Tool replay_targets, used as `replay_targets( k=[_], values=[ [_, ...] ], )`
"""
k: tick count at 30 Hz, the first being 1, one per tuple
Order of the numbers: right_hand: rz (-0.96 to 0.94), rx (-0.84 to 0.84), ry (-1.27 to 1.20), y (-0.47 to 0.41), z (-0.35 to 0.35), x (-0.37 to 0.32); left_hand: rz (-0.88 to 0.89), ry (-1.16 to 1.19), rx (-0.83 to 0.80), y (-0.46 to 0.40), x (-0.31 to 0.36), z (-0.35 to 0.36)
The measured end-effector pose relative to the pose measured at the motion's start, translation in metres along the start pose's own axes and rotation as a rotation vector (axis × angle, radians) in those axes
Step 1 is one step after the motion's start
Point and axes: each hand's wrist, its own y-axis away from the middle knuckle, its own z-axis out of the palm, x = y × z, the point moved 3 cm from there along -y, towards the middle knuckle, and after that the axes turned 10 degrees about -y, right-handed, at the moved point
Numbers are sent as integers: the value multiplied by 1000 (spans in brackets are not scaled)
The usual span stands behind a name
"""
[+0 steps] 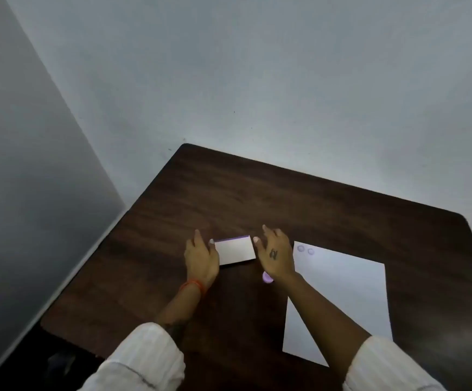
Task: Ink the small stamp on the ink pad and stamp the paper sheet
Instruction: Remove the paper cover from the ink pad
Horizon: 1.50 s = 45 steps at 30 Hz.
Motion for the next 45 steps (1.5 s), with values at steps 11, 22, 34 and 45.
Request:
replay_targets(
  k=[11, 22, 34, 45],
  values=[
    [128, -94, -3, -16, 23, 5, -70, -27, -138, -11, -1, 17],
    [72, 58, -12, -13, 20, -16, -49, -45, -48, -4, 8, 6],
    [-54, -90, -127, 25, 65, -48, -87, -6, 131, 15, -52, -41],
    [37, -273, -113, 57, 94, -29, -109, -142, 83, 32, -93, -31]
  ],
)
